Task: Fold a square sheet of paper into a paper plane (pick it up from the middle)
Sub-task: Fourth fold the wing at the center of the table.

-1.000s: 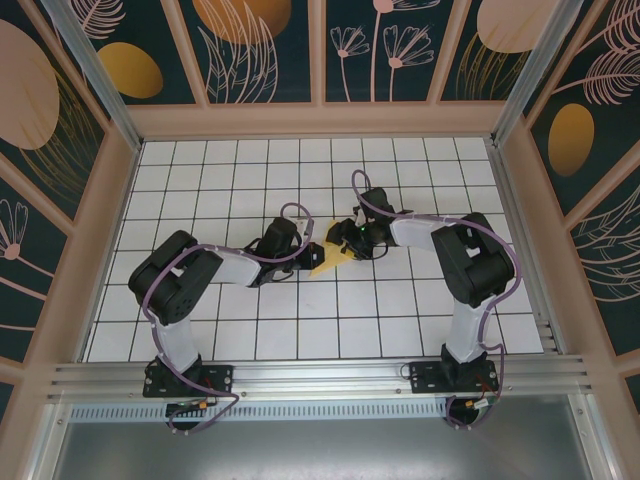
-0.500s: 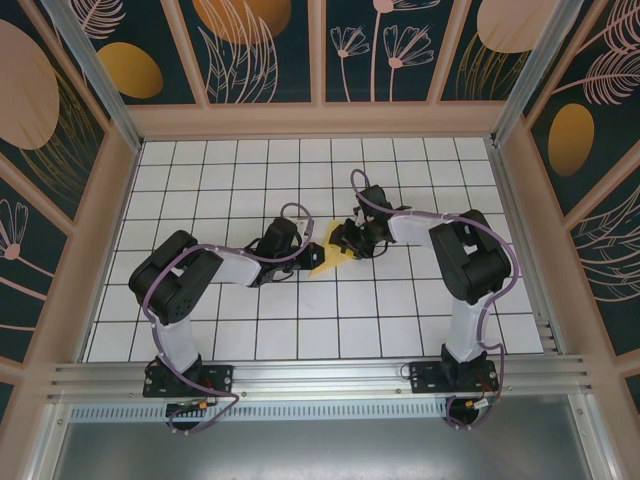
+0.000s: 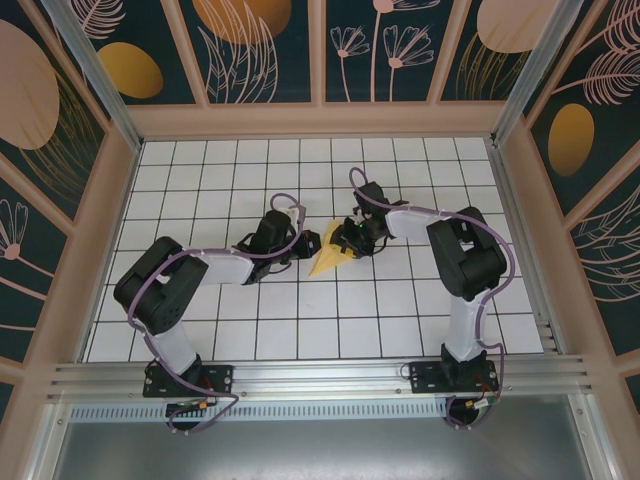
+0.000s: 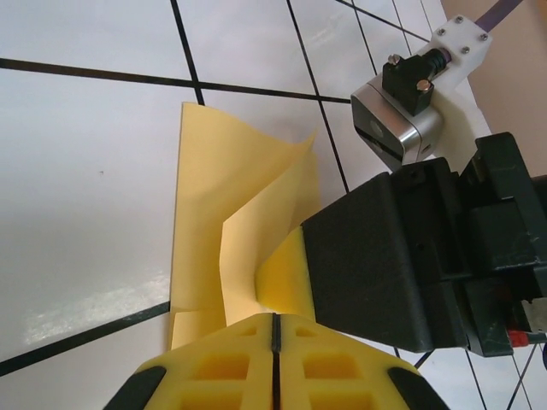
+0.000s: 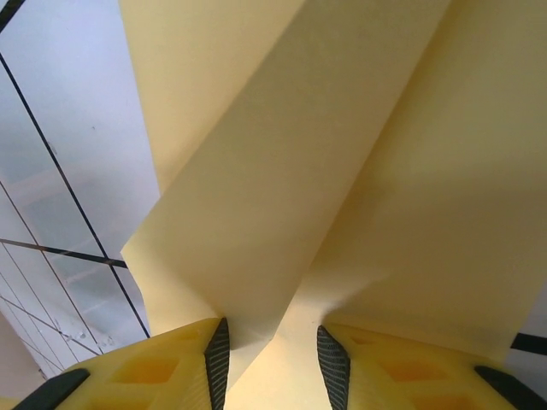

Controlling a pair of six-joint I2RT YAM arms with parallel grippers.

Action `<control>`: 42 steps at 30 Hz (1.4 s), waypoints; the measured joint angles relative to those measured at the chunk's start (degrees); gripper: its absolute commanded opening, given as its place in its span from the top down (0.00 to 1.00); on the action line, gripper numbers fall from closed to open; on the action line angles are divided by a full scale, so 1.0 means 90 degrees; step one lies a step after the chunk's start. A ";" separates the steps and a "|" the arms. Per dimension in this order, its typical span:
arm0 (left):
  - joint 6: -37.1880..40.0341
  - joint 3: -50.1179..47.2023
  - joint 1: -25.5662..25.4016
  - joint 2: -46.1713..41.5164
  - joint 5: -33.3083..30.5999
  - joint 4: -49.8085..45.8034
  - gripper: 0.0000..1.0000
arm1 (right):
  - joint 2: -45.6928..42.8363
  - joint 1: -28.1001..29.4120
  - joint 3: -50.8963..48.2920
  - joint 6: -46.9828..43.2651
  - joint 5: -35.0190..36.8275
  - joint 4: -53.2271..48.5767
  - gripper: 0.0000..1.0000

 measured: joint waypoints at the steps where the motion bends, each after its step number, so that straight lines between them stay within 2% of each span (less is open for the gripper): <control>1: -0.0034 0.0000 0.0000 0.0000 0.0002 -0.0005 0.90 | 0.0019 0.0000 0.0034 0.0000 0.0000 -0.0041 0.58; 18: -0.0146 0.0231 0.0000 0.0663 0.0923 0.0170 0.89 | 0.0165 0.0000 0.0321 0.0097 -0.0049 -0.0367 0.52; 42: -0.0095 0.0583 0.0000 0.1098 0.0748 -0.0221 0.91 | 0.0177 0.0000 0.0318 0.0170 -0.0024 -0.0376 0.56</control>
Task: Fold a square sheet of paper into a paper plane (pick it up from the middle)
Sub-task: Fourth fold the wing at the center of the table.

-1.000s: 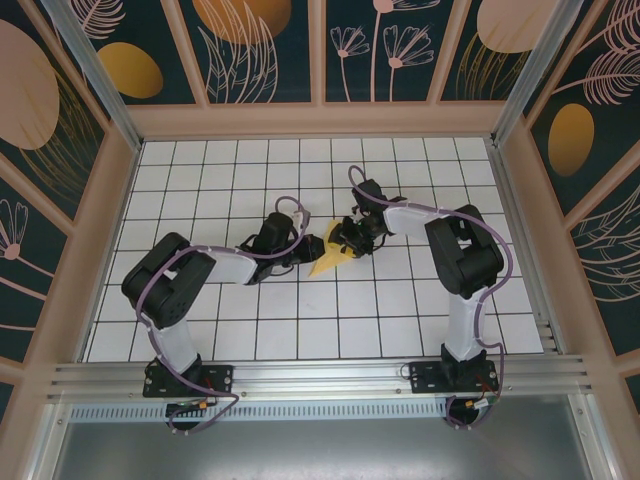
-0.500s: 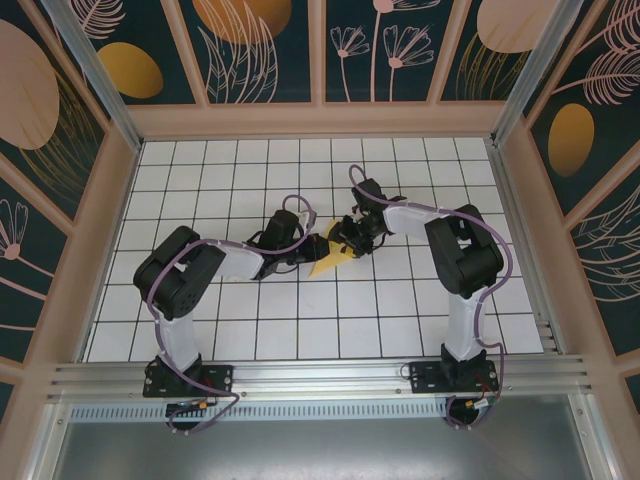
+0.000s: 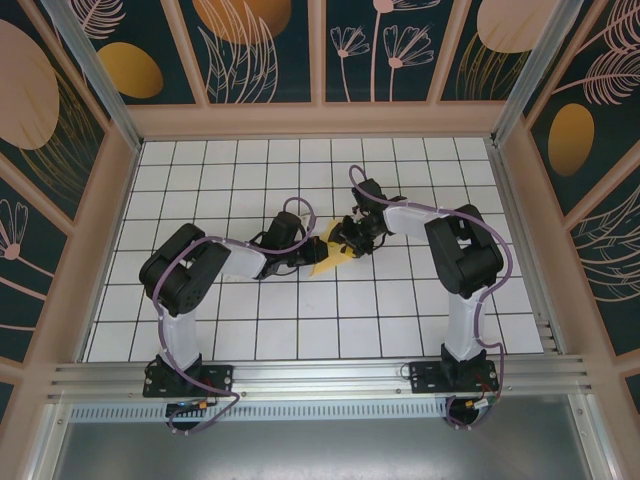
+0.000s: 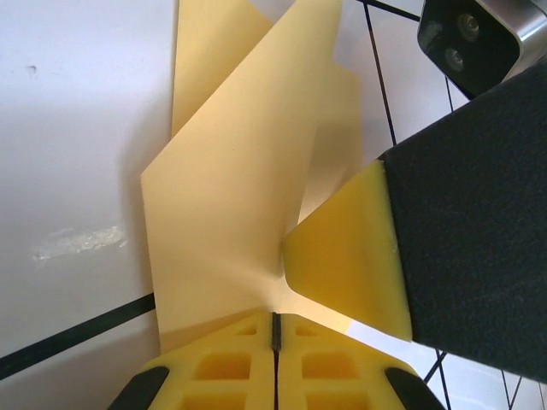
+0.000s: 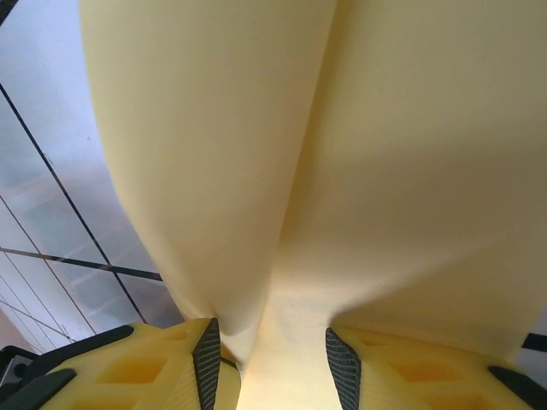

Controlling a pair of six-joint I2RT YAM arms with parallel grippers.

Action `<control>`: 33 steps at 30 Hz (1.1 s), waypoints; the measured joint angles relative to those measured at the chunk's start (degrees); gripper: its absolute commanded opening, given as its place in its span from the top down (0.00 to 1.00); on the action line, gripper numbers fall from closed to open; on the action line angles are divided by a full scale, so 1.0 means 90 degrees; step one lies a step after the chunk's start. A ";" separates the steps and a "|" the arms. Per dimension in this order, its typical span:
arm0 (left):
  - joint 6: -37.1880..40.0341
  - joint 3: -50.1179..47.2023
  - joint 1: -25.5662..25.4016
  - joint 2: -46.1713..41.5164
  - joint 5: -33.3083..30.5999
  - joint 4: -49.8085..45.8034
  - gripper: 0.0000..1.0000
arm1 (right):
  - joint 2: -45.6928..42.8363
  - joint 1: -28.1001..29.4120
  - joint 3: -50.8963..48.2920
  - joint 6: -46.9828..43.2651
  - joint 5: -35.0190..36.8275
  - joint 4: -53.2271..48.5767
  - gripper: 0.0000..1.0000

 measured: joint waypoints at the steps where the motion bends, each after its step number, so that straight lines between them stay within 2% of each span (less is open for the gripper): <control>1: 0.0002 0.0005 0.0000 0.0000 0.0000 -0.0012 0.91 | 0.0002 0.0000 0.0000 0.0000 0.0000 0.0000 0.56; 23: 0.0024 0.0097 0.0000 0.0058 -0.0022 -0.0138 0.91 | 0.0029 -0.0032 0.0000 0.0000 0.0002 -0.0066 0.63; 33: 0.0032 0.0097 0.0000 0.0058 -0.0121 -0.0148 0.91 | 0.0034 -0.0036 0.0000 0.0002 -0.0010 -0.0063 0.61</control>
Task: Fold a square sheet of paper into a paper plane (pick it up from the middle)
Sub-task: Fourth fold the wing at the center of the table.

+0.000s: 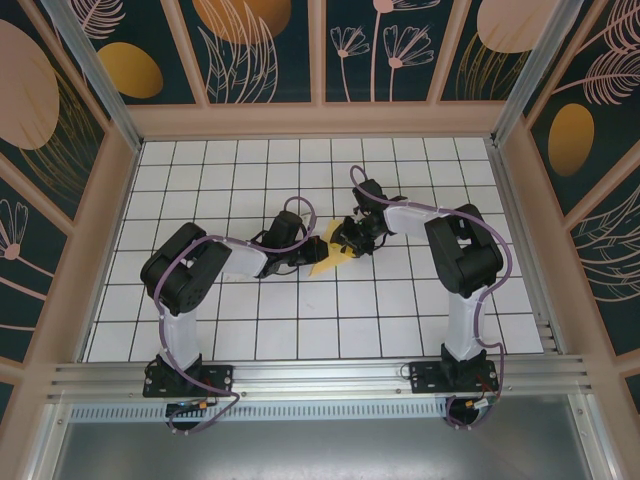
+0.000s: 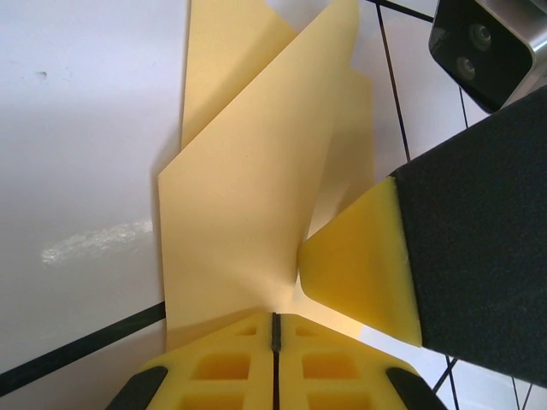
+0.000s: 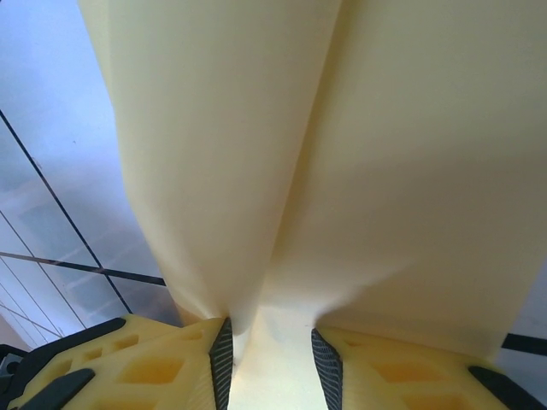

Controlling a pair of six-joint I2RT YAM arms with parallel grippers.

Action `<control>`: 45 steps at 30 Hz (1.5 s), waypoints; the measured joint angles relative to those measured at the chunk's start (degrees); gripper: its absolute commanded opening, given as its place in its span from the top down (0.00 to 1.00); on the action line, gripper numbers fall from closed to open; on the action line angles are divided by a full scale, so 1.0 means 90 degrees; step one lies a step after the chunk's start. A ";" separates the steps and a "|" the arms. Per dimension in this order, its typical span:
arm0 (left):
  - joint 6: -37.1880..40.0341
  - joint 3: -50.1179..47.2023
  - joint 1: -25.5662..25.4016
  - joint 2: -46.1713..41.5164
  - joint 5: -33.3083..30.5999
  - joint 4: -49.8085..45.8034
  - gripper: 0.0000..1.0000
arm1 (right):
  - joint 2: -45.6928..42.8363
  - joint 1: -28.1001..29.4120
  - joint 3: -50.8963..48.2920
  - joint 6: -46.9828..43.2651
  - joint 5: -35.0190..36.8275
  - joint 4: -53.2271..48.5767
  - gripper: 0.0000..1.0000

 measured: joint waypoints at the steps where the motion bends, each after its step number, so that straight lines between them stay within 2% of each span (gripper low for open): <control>1: 0.0012 0.0000 0.0000 0.0000 -0.0027 -0.0010 0.91 | 0.0000 0.0000 0.0000 0.0000 -0.0010 0.0005 0.60; 23: 0.0061 0.0015 0.0000 0.0024 -0.0049 -0.0058 0.93 | 0.0007 -0.0027 0.0000 0.0019 -0.0073 0.0007 0.62; 36: 0.0233 0.0061 0.0000 0.0029 -0.0046 -0.0204 0.99 | -0.0357 -0.0051 -0.0255 0.0017 -0.0216 0.0517 0.56; 40: 0.0233 0.0061 0.0000 0.0029 -0.0049 -0.0216 0.98 | -0.0568 -0.0267 -0.0255 -0.0199 0.0061 0.0733 0.56; 43: 0.0233 0.0058 0.0000 0.0027 -0.0051 -0.0219 0.99 | -0.0930 -0.0452 -0.0284 -0.0457 0.0151 0.1005 0.67; 45: 0.0231 0.0058 0.0000 0.0022 -0.0051 -0.0223 0.99 | -0.1214 -0.0474 -0.0435 -0.0631 0.0109 0.1384 0.82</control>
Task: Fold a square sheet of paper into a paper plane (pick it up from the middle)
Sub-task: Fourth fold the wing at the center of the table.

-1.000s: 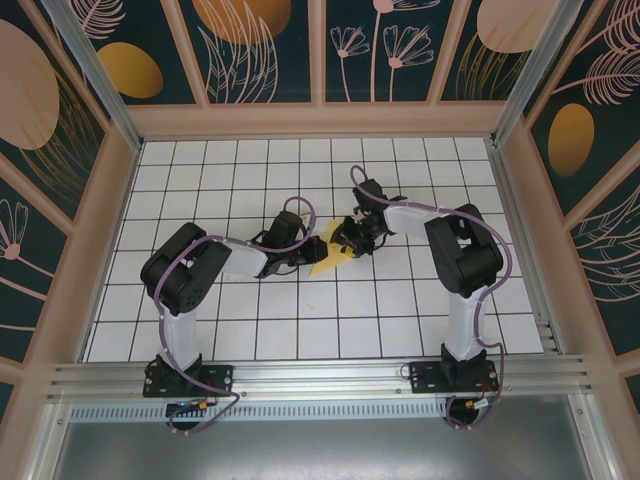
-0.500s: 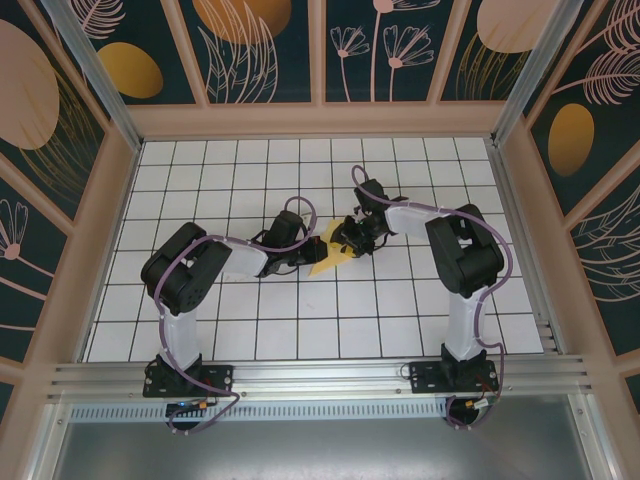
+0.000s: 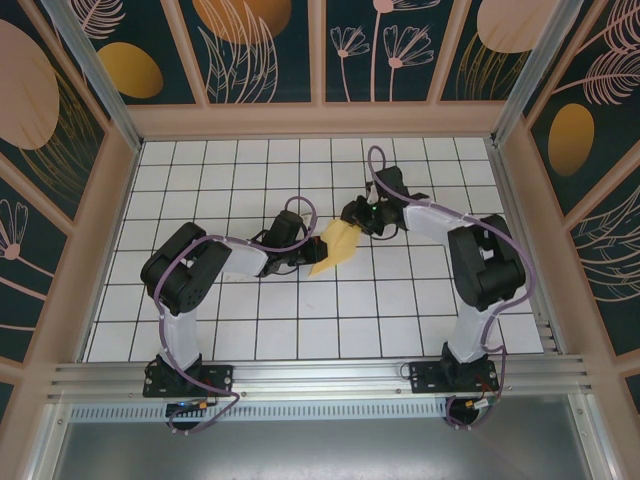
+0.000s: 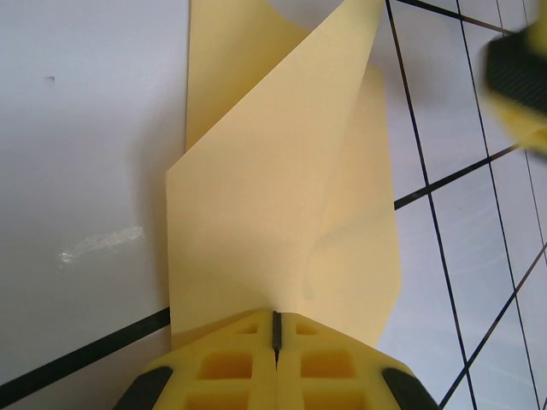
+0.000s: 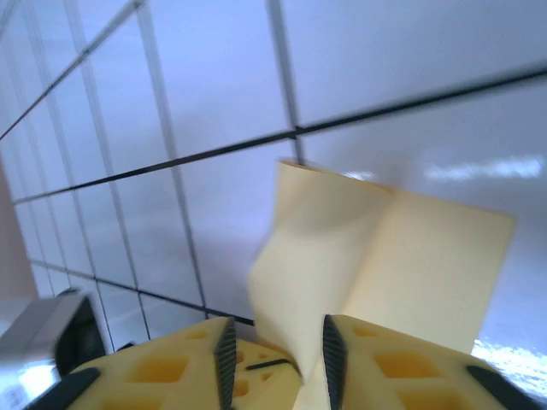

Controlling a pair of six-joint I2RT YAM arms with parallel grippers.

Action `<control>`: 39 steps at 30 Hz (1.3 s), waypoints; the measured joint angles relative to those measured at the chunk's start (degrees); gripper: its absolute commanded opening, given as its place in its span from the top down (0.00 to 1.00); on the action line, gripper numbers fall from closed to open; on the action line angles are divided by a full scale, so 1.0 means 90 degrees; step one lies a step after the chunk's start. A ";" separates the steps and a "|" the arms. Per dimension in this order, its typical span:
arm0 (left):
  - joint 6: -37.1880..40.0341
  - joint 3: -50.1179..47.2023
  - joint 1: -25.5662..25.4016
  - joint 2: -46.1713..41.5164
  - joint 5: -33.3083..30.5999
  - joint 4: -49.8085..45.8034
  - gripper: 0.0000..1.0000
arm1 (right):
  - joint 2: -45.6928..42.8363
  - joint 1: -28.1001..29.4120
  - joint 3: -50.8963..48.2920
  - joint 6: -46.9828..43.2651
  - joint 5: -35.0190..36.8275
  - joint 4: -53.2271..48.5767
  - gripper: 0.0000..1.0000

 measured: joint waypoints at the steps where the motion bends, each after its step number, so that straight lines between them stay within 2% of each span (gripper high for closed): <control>1: 0.0000 0.0000 0.0000 0.0000 0.0000 0.0000 0.99 | -0.0087 0.0005 -0.0085 -0.0032 -0.0046 0.0151 0.88; 3: 0.0000 0.0000 0.0000 0.0000 -0.0002 -0.0002 0.99 | -0.0155 0.0044 -0.0270 -0.0124 -0.0194 0.0466 0.96; 5: -0.0002 0.0000 0.0000 0.0000 -0.0005 -0.0002 0.99 | -0.0121 0.0092 -0.0442 -0.0216 -0.0272 0.0629 1.00; 21: -0.0102 0.0000 0.0000 0.0000 -0.0017 -0.0015 1.00 | 0.0726 0.0359 -0.0738 -0.0437 -0.0765 0.1192 1.00; 39: -0.0126 -0.0005 0.0000 0.0000 -0.0027 -0.0022 1.00 | 0.0950 0.0410 -0.0678 -0.0767 -0.0862 0.1156 1.00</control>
